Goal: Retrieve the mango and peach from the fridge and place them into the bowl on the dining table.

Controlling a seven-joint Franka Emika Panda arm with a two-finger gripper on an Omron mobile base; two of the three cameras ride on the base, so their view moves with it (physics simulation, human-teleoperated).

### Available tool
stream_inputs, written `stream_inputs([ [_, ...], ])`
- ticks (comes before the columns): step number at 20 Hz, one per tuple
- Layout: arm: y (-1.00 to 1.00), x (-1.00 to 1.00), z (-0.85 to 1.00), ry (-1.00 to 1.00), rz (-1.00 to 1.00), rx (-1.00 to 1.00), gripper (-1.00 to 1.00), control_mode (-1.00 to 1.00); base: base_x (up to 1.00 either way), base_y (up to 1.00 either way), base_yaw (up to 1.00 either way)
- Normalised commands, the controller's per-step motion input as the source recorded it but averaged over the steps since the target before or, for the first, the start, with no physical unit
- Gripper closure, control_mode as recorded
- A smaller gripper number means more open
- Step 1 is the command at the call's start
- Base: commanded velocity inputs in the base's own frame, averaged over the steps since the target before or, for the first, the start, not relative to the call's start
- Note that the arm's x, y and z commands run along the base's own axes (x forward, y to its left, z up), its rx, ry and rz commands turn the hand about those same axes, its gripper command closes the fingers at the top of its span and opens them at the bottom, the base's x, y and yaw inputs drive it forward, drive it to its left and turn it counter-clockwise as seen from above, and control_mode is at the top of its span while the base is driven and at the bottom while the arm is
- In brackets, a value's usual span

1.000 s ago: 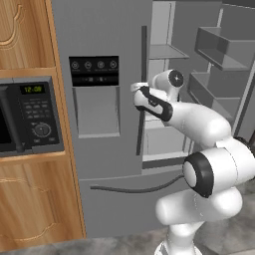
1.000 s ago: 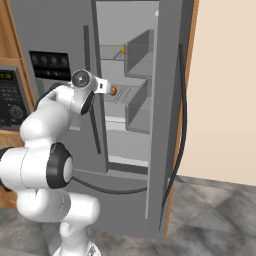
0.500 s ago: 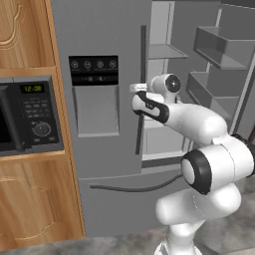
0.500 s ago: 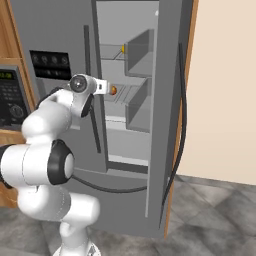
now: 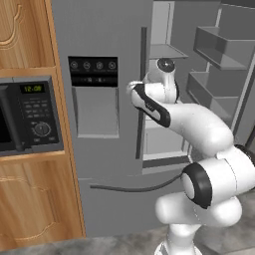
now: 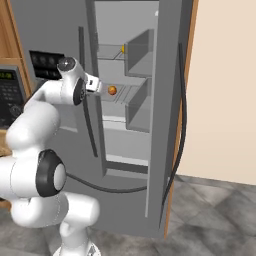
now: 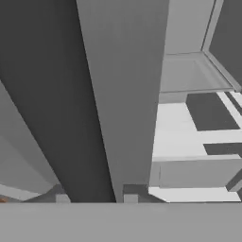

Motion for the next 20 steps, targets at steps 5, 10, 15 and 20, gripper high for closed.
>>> stream_inputs([
  [5, 0.77, -0.8, -0.04, 0.18, 0.0, 0.0, 1.0, -1.0, 0.0, 0.0, 0.0],
  [10, 0.99, -0.86, -0.22, 0.01, 0.0, 0.0, 1.0, -1.0, 0.0, 0.0, 0.0],
  [15, 1.0, -0.99, -0.38, 0.0, -0.02, 0.0, 1.0, -1.0, 0.0, 0.0, 0.0],
  [20, 1.0, -0.95, -0.3, 0.0, -0.02, 0.0, 1.0, -1.0, 0.0, 0.0, 0.0],
])
